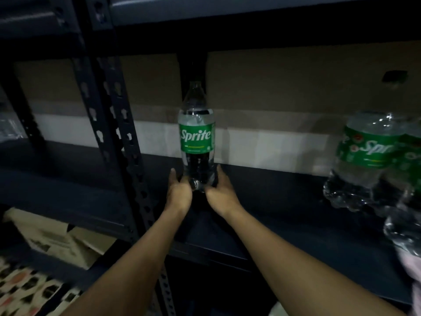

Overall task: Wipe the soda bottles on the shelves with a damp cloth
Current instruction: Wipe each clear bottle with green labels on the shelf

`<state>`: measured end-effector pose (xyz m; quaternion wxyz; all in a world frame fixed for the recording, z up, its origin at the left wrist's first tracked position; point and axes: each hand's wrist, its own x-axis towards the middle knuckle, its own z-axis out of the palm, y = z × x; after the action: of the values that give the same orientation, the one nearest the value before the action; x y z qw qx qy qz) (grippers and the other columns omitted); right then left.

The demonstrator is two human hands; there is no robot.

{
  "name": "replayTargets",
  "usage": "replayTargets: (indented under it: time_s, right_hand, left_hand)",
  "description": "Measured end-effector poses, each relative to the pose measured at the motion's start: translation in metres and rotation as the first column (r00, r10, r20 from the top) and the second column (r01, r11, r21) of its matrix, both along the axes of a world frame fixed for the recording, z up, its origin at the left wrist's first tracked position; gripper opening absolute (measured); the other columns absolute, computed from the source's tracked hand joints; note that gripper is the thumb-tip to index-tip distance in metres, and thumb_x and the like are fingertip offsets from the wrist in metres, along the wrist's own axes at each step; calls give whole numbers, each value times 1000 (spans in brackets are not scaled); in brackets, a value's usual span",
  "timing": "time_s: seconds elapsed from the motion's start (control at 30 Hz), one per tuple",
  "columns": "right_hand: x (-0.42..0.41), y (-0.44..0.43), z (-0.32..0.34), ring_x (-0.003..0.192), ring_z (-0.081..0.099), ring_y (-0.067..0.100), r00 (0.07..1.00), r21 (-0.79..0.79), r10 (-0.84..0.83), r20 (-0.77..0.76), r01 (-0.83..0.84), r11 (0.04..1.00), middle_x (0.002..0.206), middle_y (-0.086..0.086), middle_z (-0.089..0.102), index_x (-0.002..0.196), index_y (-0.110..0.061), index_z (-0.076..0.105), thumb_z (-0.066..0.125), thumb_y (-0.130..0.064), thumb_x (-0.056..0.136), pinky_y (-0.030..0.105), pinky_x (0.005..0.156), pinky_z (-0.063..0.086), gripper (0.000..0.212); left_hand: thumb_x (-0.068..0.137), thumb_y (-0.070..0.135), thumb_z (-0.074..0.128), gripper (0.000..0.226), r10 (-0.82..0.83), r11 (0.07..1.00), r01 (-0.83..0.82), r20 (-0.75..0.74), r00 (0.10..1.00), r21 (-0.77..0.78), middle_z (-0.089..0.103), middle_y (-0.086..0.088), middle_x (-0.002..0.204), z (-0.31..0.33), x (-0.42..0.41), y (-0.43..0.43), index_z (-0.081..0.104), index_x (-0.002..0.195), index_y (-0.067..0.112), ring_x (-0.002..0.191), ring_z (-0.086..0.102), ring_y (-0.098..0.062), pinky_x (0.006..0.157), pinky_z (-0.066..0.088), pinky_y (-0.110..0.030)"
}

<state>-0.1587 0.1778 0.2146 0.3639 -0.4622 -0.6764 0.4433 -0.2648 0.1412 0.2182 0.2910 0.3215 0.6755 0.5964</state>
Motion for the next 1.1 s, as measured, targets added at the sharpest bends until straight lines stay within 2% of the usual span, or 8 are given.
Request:
replayTargets:
  time_s: [0.07, 0.27, 0.33, 0.43, 0.57, 0.7, 0.9, 1.1]
  right_hand:
    - [-8, 15, -5, 133, 55, 18, 998, -16, 45, -50, -46, 999, 145, -12, 58, 143, -49, 44, 65, -50, 69, 44, 114, 45, 77]
    - [11, -5, 17, 103, 65, 3, 988, -44, 80, -135, -87, 995, 111, -19, 69, 103, -54, 52, 67, -13, 90, 18, 88, 50, 46]
    - [24, -10, 14, 93, 60, -7, 986, -24, 71, -149, -75, 997, 100, -27, 62, 106, -52, 50, 69, -15, 93, 11, 79, 46, 43]
    - [49, -25, 11, 107, 63, 3, 987, 32, 7, -161, -2, 999, 115, -19, 65, 123, -46, 49, 70, -21, 95, 20, 93, 49, 43]
    - [92, -49, 7, 107, 64, 4, 988, 79, -70, -140, 81, 994, 108, -25, 65, 105, -48, 54, 74, -24, 93, 21, 95, 49, 34]
    - [144, -81, 5, 99, 60, -13, 984, 88, -124, -128, 135, 987, 108, -25, 65, 122, -42, 49, 75, -25, 93, 4, 83, 46, 43]
    - [211, -116, -1, 118, 63, 2, 975, 90, -188, -115, 199, 976, 127, -16, 66, 145, -27, 50, 76, -32, 91, 36, 108, 50, 60]
    - [268, -142, 0, 117, 64, 4, 962, 143, -263, -69, 271, 952, 126, -18, 66, 145, -29, 52, 74, -31, 92, 37, 107, 50, 58]
  left_hand:
    - [114, 26, 37, 60, -31, 999, 31, 35, 999, 20, 24, -2, 173, -2, -5, 6, 12, 169, 21, 158, 27, -24, 122, 21, -29]
    - [111, 28, 44, 66, -79, 996, 78, 29, 996, 39, 32, -4, 169, -4, 2, 3, 15, 169, 22, 146, 40, -20, 112, 32, -28]
    - [109, 32, 48, 70, -97, 995, 97, -15, 995, 28, 32, -7, 168, -2, 9, -3, 14, 169, 25, 143, 42, -20, 108, 33, -27]
    - [105, 35, 52, 71, -144, 990, 142, -129, 981, -25, 31, -7, 161, 0, 25, -20, 18, 168, 33, 139, 44, -19, 112, 37, -29]
    - [95, 41, 60, 48, -244, 969, 247, -200, 949, -12, 50, -12, 138, -2, 55, -41, 53, 143, 48, 112, 60, -16, 88, 47, -19]
    - [96, 35, 72, 53, -300, 952, 305, -218, 929, -12, 58, -10, 135, -6, 90, -66, 56, 146, 31, 109, 64, -7, 70, 43, 0]
    - [91, 23, 83, 53, -432, 887, 451, -163, 887, 105, 60, 11, 135, -8, 155, -101, 50, 133, 24, 120, 60, 1, 96, 53, -20]
    - [86, 32, 87, 66, -521, 825, 555, -237, 820, 109, 63, 13, 134, -6, 203, -113, 50, 141, 24, 117, 65, -1, 100, 57, -26]
